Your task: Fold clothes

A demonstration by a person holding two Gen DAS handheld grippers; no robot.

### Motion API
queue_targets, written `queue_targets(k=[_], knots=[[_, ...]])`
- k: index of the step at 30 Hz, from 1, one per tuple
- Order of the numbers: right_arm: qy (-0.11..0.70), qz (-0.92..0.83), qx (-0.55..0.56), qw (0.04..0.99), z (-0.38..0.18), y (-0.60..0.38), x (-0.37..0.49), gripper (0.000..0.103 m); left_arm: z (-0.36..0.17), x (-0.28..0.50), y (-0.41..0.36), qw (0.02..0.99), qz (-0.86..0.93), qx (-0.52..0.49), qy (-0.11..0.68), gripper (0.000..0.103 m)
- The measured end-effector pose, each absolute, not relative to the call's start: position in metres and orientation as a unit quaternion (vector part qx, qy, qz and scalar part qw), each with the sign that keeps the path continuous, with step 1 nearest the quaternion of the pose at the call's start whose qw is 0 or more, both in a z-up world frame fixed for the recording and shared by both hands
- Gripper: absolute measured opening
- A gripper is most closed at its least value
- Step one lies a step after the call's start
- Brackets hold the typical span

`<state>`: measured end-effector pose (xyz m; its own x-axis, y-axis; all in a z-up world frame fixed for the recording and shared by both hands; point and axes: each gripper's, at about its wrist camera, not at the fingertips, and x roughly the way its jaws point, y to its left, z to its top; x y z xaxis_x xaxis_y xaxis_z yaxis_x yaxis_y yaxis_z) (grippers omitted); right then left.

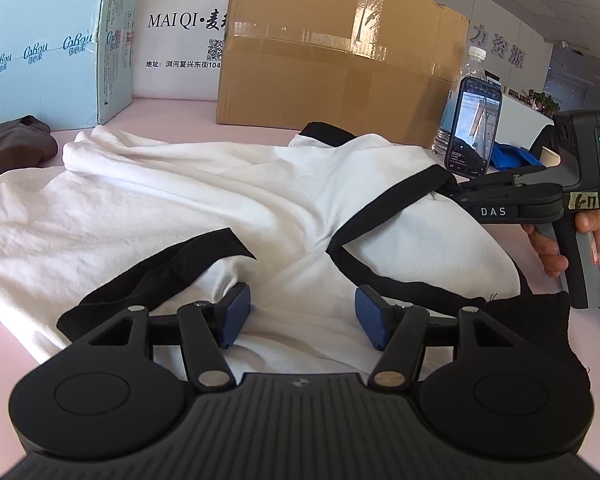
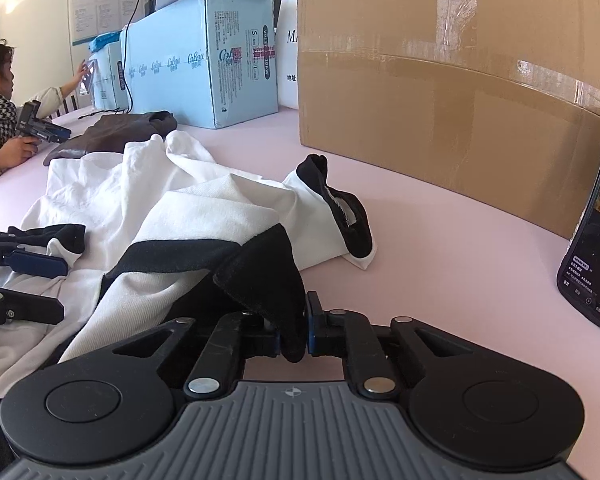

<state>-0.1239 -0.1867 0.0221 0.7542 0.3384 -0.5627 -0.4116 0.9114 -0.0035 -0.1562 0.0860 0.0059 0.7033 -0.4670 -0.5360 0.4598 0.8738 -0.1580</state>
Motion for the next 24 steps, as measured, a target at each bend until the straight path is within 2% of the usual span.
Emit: queue_targets(k=[8, 14, 18, 20, 22, 24], knots=[[0.261, 0.153, -0.069, 0.951, 0.046, -0.190, -0.127, 0.009, 0.006, -0.156, 0.087, 0.923, -0.251, -0.008, 0.291, 0.055], [0.231, 0.048, -0.079, 0.968, 0.064, -0.176, -0.111, 0.009, 0.006, -0.156, 0.087, 0.923, -0.252, -0.011, 0.291, 0.055], [0.258, 0.045, -0.097, 0.960, 0.060, -0.147, -0.081, 0.010, 0.006, -0.156, 0.088, 0.923, -0.253, -0.013, 0.292, 0.055], [0.283, 0.075, -0.082, 0.953, 0.058, -0.138, -0.069, 0.014, 0.006, -0.156, 0.088, 0.923, -0.252, -0.012, 0.292, 0.055], [0.302, 0.103, -0.060, 0.946, 0.057, -0.135, -0.060, 0.039, 0.006, -0.156, 0.089, 0.922, -0.254, -0.016, 0.292, 0.055], [0.300, 0.106, -0.050, 0.947, 0.059, -0.140, -0.058, 0.050, 0.006, -0.155, 0.091, 0.921, -0.256, -0.023, 0.292, 0.055]])
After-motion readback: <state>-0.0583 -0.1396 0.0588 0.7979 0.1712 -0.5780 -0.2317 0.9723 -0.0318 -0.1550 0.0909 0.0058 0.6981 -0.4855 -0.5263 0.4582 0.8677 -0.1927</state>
